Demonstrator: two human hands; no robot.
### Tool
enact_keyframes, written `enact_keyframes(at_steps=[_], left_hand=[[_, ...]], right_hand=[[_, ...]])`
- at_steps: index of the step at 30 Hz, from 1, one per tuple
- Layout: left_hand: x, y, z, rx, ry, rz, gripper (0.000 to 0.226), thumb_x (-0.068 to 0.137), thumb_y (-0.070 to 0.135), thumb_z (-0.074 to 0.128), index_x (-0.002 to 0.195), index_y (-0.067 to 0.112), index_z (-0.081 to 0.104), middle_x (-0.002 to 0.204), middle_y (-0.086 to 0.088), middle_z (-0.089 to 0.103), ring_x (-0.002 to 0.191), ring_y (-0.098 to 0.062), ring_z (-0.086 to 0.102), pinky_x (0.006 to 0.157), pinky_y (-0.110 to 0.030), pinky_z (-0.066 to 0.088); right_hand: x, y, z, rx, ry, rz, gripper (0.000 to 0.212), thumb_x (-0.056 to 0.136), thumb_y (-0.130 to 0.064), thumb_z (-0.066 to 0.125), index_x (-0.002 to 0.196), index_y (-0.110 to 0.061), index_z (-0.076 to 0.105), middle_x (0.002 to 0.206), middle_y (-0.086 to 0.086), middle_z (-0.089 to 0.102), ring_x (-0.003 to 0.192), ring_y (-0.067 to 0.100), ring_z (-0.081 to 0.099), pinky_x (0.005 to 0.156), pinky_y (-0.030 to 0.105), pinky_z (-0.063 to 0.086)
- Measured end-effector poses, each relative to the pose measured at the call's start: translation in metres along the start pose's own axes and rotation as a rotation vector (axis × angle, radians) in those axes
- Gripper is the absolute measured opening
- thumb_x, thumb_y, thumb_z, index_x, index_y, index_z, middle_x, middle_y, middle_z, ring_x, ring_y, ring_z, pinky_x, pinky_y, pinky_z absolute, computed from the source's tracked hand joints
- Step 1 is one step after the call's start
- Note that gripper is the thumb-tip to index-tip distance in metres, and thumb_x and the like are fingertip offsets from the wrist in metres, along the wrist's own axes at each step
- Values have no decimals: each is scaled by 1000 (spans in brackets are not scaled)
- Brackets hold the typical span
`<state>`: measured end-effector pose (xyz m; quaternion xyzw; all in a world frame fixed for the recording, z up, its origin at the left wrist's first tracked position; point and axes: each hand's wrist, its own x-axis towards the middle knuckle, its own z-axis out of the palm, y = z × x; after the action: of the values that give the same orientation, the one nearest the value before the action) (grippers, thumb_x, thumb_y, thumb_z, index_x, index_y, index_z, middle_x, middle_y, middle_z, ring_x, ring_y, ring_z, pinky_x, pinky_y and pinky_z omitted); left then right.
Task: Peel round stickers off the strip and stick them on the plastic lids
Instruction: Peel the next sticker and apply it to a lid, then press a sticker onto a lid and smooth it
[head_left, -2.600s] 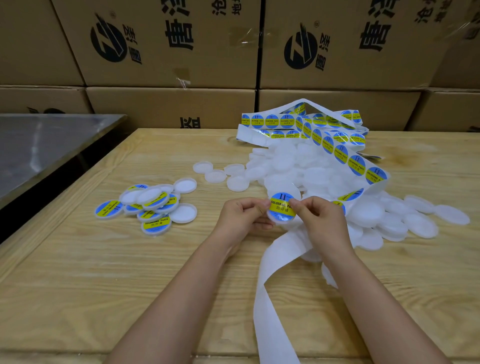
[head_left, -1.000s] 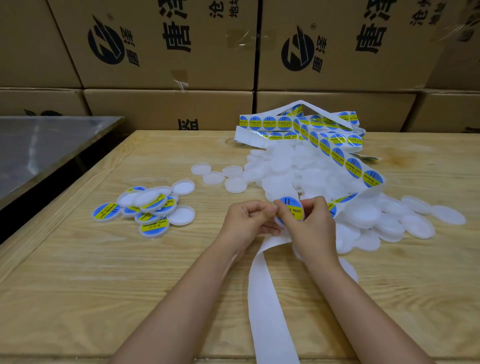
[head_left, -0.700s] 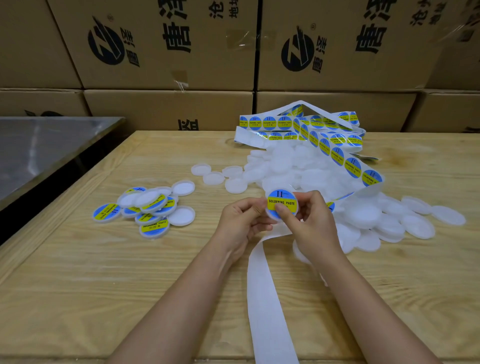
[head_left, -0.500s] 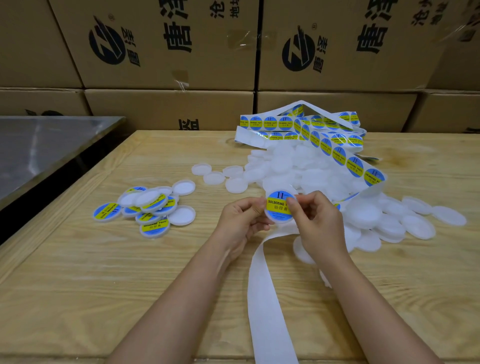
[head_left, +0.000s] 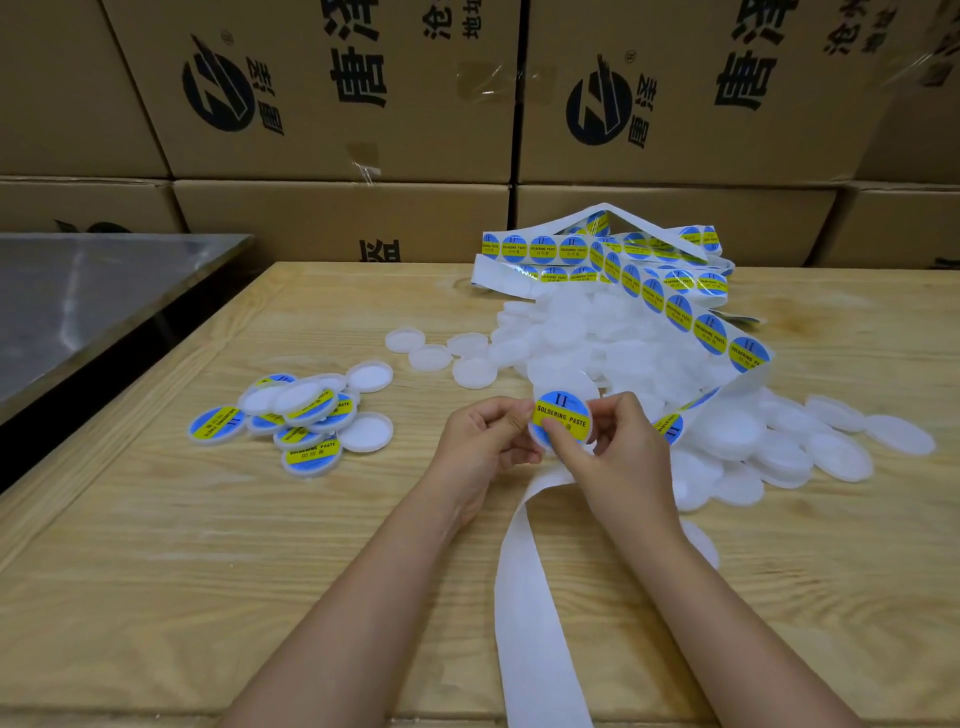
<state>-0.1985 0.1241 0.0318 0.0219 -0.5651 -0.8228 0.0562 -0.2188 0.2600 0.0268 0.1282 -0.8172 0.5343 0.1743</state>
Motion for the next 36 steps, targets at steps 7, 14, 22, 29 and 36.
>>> enact_keyframes(at_steps=[7,14,22,29,36], left_hand=[[11,18,-22,306,463,334,9,92,11,57,89,9,65,70,4,65,61,-9,59,58,-17,49],[4,35,-106,1288,894,666,14,90,18,61,91,7,70,87,-10,69,83,-33,57,79,-42,37],[12,18,-116,1693,758,423,14,78,3,63,81,12,73,87,-8,71,100,-31,55,97,-42,14],[11,18,-94,1610,695,567,17,80,10,58,89,12,72,89,-8,70,96,-30,61,99,-44,18],[6,1,-25,1281,292,855,23,81,2,59,102,6,69,99,-7,71,93,-26,66,84,-40,43]], right_hand=[[4,-6,-11,-343,228,-321,39,78,-24,67,112,-4,63,97,14,58,89,34,55,83,35,37],[18,11,-28,-487,391,-98,31,81,-19,68,110,-7,64,109,19,52,99,39,45,79,44,35],[19,20,-34,-355,249,-21,27,81,0,62,107,-5,64,117,17,46,105,34,43,85,24,29],[19,10,-34,-154,258,-26,36,82,9,53,110,-11,63,109,-2,42,88,9,47,81,17,39],[18,7,-30,31,218,5,55,81,12,50,126,-20,53,122,-10,39,82,15,58,79,21,44]])
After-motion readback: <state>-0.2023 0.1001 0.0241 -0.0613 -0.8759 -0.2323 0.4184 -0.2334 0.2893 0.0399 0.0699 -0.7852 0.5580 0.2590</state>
